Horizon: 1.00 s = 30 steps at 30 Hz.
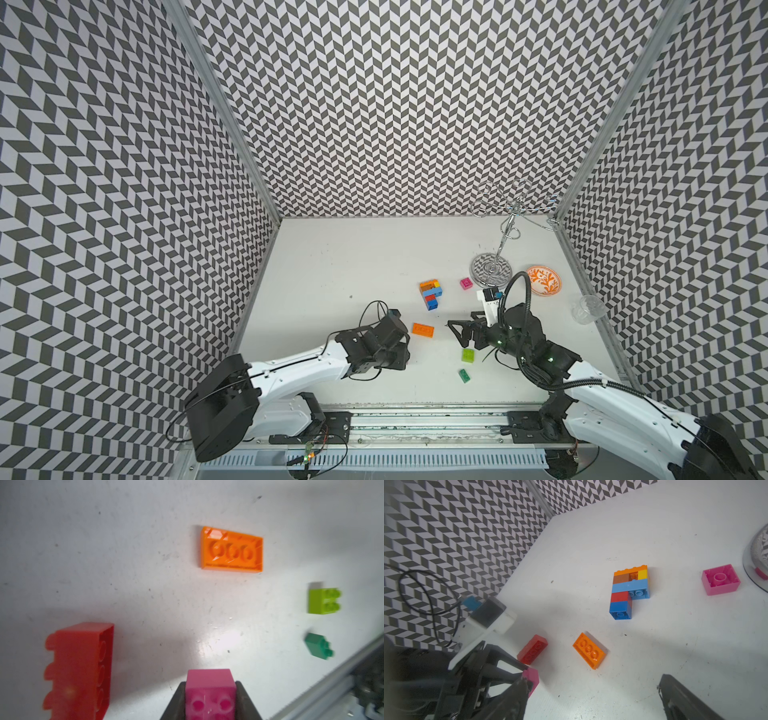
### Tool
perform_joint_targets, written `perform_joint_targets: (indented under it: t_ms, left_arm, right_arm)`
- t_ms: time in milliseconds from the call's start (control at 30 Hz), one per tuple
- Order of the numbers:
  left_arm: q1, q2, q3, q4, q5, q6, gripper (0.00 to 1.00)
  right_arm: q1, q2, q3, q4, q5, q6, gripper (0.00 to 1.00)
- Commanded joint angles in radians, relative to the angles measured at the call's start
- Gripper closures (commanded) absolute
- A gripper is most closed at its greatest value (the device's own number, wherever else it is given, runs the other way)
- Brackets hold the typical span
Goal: Assemble the letter p with lego
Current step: Pick up the lego brick from the center of the board.
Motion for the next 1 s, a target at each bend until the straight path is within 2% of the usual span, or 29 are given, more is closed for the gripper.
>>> perform_joint_targets:
  t_ms: [0,133,200,267,367,567,700,800,967]
  left_arm:
    - [0.125,-0.098,-0.069,0.243,0.334,0.008,0.7]
    - [0.288,-0.148,-0.205,0.614,0.708,-0.174,0.7]
    - [0.334,-0.127,-0.264,0.829,0.835,-0.3,0.71]
    - [0.36,-0.086,-0.309,1.006,0.911,-0.407,0.74]
    - [0.379,-0.023,-0.369,1.253,0.971,-0.567,0.77]
    - [0.387,0.057,-0.421,1.52,1.017,-0.751,0.76]
    - [0.388,0.178,-0.474,1.9,1.018,-0.979,0.76]
    - [0.385,0.341,-0.505,2.189,1.018,-1.122,0.77]
    - [0.377,0.447,-0.526,2.19,1.031,-1.074,0.78]
  right_arm:
    - [-0.006,-0.035,-0.018,0.163,-0.101,-0.033,0.01]
    - [-0.006,-0.033,-0.041,0.253,-0.283,-0.078,0.04]
    - [-0.006,-0.018,-0.049,0.309,-0.374,-0.095,0.07]
    - [-0.004,0.015,-0.046,0.358,-0.449,-0.104,0.1]
    - [0.009,0.07,-0.011,0.347,-0.482,-0.135,0.14]
    - [0.102,0.137,0.008,0.401,-0.419,-0.195,0.19]
    - [0.206,0.135,-0.011,0.492,-0.325,-0.276,0.21]
    - [0.262,0.129,-0.026,0.558,-0.26,-0.327,0.21]
    - [0.293,0.155,-0.015,0.594,-0.197,-0.368,0.21]
